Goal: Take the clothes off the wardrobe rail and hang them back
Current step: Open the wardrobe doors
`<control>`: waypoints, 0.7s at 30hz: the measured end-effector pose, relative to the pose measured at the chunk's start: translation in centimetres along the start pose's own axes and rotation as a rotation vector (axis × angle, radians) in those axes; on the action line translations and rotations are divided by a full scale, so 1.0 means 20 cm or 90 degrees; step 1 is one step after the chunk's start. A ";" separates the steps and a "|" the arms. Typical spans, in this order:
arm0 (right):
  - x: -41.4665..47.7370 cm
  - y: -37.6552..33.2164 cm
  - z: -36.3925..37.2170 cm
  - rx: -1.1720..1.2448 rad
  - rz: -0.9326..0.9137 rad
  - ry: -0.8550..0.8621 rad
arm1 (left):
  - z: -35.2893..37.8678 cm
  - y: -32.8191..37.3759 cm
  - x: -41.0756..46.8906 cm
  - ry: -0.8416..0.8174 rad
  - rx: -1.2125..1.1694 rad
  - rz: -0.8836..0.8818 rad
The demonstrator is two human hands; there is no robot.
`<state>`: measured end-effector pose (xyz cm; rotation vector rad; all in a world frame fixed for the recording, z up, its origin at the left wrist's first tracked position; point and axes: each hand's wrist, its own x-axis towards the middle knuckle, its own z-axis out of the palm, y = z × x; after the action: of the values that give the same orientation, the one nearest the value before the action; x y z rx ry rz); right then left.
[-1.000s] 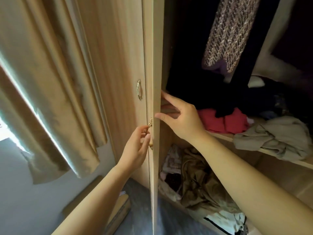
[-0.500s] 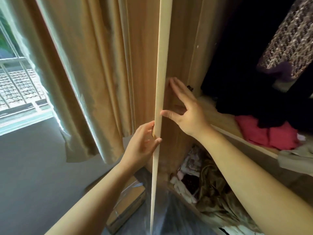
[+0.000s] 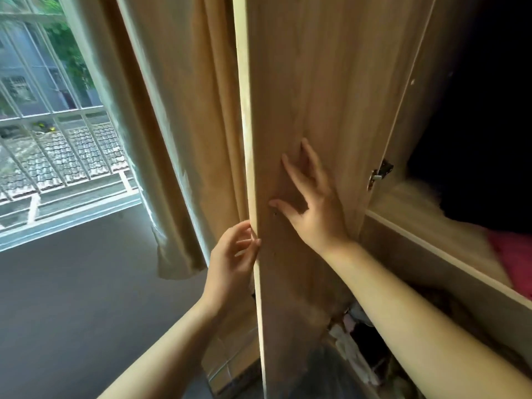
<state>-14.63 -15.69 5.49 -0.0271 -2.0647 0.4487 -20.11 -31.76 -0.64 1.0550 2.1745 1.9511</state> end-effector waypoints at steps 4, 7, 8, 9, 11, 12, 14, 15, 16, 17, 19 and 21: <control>0.05 0.04 0.12 -0.033 -0.028 0.026 | -0.03 -0.03 0.09 0.040 -0.015 -0.004; 0.08 0.07 0.18 -0.057 -0.039 0.035 | -0.06 -0.06 0.14 0.055 -0.005 -0.001; 0.08 0.08 0.19 -0.064 -0.042 0.039 | -0.06 -0.08 0.15 0.051 -0.001 -0.003; 0.08 0.09 0.20 -0.068 -0.046 0.044 | -0.07 -0.08 0.16 0.045 -0.002 -0.002; 0.07 0.09 0.21 -0.072 -0.054 0.052 | -0.08 -0.09 0.17 0.031 -0.011 0.004; 0.07 0.09 0.22 -0.074 -0.054 0.053 | -0.09 -0.09 0.17 0.022 -0.012 0.010; 0.05 0.08 0.24 -0.082 -0.036 0.047 | -0.11 -0.08 0.17 0.002 -0.009 0.026; 0.04 0.06 0.24 -0.086 -0.021 0.042 | -0.11 -0.08 0.18 -0.011 -0.007 0.031; 0.03 0.05 0.25 -0.088 -0.005 0.037 | -0.12 -0.07 0.18 -0.025 0.000 0.033; 0.02 0.03 0.25 -0.088 0.011 0.033 | -0.13 -0.07 0.19 -0.039 0.011 0.033; 0.00 -0.01 0.24 -0.094 0.041 0.025 | -0.15 -0.08 0.20 -0.070 0.049 0.031; -0.01 -0.06 0.23 -0.104 0.087 0.007 | -0.19 -0.09 0.21 -0.111 0.134 0.048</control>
<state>-18.15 -18.33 3.70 -0.2686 -2.0914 0.3609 -25.95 -32.87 0.25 1.3013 2.3102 1.6119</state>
